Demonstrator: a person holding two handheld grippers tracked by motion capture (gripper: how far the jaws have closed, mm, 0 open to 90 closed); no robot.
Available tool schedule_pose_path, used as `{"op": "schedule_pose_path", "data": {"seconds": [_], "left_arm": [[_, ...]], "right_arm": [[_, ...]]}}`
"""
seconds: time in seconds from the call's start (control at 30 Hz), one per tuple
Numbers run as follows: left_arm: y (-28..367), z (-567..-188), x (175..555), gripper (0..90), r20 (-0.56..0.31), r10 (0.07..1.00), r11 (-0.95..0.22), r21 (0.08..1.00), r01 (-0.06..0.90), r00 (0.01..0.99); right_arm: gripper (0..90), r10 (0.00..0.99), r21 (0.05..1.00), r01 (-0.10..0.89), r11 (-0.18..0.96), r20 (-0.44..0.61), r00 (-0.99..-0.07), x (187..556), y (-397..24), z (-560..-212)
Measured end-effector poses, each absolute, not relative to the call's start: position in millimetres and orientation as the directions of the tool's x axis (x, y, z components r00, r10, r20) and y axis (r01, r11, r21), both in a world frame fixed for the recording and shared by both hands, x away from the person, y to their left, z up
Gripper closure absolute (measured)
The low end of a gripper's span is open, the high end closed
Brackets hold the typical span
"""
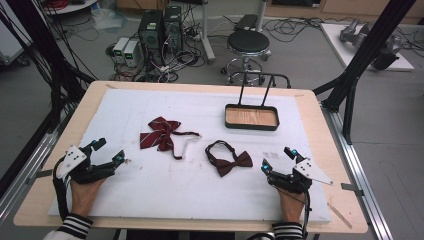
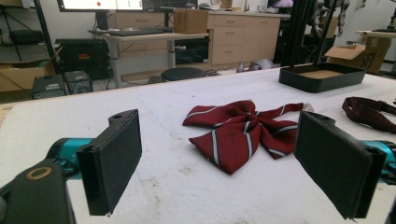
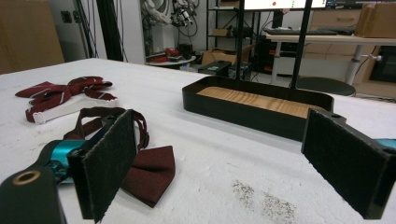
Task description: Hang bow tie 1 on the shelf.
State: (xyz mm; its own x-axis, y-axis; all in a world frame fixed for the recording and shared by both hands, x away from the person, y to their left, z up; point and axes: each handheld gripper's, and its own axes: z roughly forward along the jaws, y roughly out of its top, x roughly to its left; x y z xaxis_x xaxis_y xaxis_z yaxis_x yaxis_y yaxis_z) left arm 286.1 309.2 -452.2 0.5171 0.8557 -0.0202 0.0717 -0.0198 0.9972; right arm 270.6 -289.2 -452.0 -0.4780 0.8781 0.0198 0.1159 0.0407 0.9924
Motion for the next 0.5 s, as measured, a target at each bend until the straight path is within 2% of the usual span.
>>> {"op": "schedule_pose_path", "data": {"seconds": [0.5], "left_arm": [[309.2, -452.2, 286.4, 15.7, -0.016, 0.851, -0.025, 0.997, 0.07, 0.525]], "right_arm": [[9.8, 0.881, 0.993, 0.112, 0.045, 0.013, -0.473, 270.5, -289.1, -451.9]]}}
